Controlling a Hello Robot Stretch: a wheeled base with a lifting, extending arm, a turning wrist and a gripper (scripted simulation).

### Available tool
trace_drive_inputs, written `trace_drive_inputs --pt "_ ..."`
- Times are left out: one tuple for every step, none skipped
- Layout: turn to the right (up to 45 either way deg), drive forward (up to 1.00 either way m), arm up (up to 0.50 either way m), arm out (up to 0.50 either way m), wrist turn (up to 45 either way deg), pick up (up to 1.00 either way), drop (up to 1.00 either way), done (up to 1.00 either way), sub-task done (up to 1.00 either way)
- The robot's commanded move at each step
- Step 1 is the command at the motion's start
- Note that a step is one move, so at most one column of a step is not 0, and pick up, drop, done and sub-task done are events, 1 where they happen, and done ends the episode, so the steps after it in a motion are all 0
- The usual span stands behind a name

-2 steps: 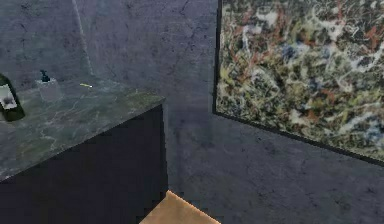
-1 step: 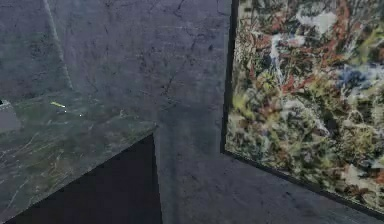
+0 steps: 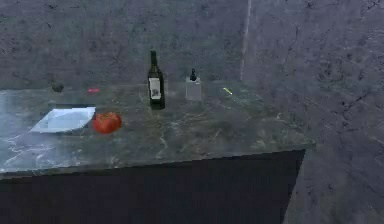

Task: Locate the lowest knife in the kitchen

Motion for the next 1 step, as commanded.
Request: trace_drive_inputs --pt "-45.0 0.00 0.00 0.00 0.0 0.00 0.00 0.00 0.00"
